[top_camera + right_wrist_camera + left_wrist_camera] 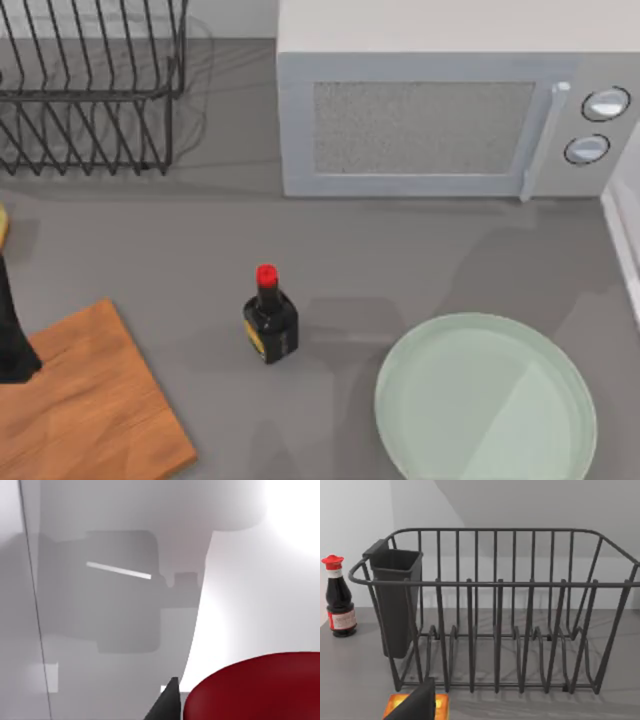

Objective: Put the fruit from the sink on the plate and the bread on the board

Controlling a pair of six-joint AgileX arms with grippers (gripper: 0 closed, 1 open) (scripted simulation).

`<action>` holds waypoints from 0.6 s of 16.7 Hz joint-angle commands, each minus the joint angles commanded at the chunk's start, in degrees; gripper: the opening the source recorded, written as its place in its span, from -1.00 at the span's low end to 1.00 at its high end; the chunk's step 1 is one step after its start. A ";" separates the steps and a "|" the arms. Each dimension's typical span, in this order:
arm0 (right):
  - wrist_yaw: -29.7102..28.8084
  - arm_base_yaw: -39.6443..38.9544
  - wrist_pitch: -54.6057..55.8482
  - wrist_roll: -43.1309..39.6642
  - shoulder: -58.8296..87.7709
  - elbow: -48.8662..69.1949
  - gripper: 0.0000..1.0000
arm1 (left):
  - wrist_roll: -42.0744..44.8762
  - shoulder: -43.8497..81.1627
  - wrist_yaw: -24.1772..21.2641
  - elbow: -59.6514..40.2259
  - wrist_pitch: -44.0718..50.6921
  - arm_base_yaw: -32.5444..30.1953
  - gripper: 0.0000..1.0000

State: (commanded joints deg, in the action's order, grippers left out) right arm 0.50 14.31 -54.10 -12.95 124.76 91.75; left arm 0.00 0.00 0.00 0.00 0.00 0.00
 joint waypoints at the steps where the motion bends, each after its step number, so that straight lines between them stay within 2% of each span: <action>1: 0.00 0.00 0.00 0.00 0.00 0.00 -1.00 | 0.00 0.00 0.00 0.00 0.00 0.00 1.00; 6: -0.27 -1.62 -1.15 0.10 -2.48 -0.40 -1.00 | 0.00 0.00 0.00 0.00 0.00 0.00 1.00; 10: -0.95 -7.14 -4.52 1.40 -9.01 -5.09 -1.00 | 0.00 0.00 0.00 0.00 0.00 0.00 1.00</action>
State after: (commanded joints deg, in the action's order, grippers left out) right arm -0.45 7.18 -58.62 -11.54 115.75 86.66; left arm 0.00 0.00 0.00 0.00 0.00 0.00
